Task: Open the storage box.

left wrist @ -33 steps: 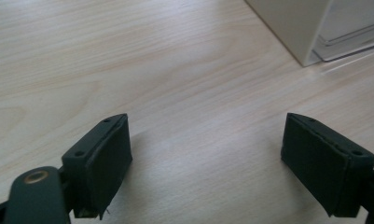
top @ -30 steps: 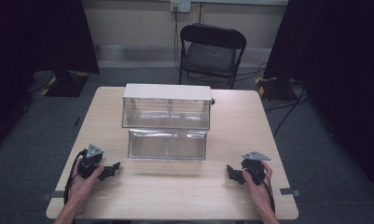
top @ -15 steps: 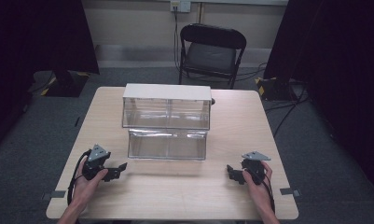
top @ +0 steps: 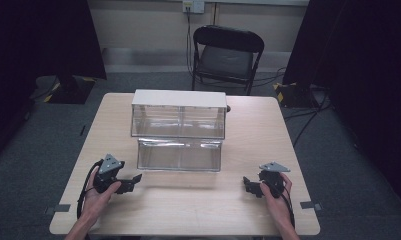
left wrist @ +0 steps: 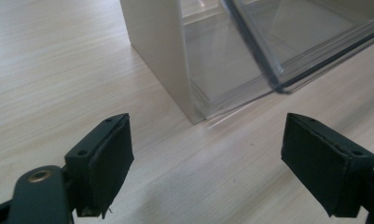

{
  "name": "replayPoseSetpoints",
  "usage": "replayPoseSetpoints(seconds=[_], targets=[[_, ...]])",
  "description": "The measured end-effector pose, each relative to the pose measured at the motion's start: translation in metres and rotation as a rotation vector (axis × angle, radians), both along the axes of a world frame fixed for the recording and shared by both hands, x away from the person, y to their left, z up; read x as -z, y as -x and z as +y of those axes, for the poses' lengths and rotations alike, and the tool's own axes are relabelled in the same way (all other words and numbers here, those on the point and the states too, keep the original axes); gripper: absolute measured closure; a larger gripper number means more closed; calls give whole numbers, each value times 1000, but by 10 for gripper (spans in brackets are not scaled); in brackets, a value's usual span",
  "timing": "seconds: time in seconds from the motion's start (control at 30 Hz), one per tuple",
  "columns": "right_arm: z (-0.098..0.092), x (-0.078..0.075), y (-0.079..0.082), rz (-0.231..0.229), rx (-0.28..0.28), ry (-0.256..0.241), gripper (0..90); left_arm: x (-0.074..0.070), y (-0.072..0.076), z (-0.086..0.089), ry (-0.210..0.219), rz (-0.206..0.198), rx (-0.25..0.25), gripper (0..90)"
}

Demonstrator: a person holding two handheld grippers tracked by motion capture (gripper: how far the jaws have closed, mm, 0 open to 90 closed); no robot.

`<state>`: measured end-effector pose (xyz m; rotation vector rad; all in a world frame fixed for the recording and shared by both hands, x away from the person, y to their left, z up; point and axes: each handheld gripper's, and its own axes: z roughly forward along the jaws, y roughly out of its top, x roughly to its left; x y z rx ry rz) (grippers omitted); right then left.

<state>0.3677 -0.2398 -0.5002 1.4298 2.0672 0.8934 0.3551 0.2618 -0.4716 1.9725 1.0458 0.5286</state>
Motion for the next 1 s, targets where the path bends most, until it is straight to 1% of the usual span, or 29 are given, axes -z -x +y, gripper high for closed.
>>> replayPoseSetpoints(seconds=[0.07,0.13,0.23,0.27,0.37,0.63,0.73,0.9,0.93,0.97,1.0], targets=[[0,0,0,0,0,0,123,-2,0,-3,9,-1,-3,164],[0,0,0,0,0,1,123,-3,-1,-5,16,-2,13,163],[0,0,0,0,0,1,123,-5,-1,-6,21,-15,11,163],[0,0,0,0,0,0,123,-5,-1,-7,33,-14,9,163],[0,0,0,0,0,0,123,-8,-2,-5,44,-22,7,163],[0,0,0,0,0,0,123,-9,-2,-5,54,-9,14,163],[0,0,0,0,0,1,123,-10,-2,-5,67,-4,18,165],[0,0,0,1,1,0,122,-10,-3,-6,76,-3,24,164],[0,0,0,1,0,0,122,-11,-3,-5,68,-5,27,165],[0,0,0,2,0,0,122,-11,-2,-6,82,-5,31,164],[0,0,0,2,0,0,122,-11,-2,-6,81,-11,33,162]])
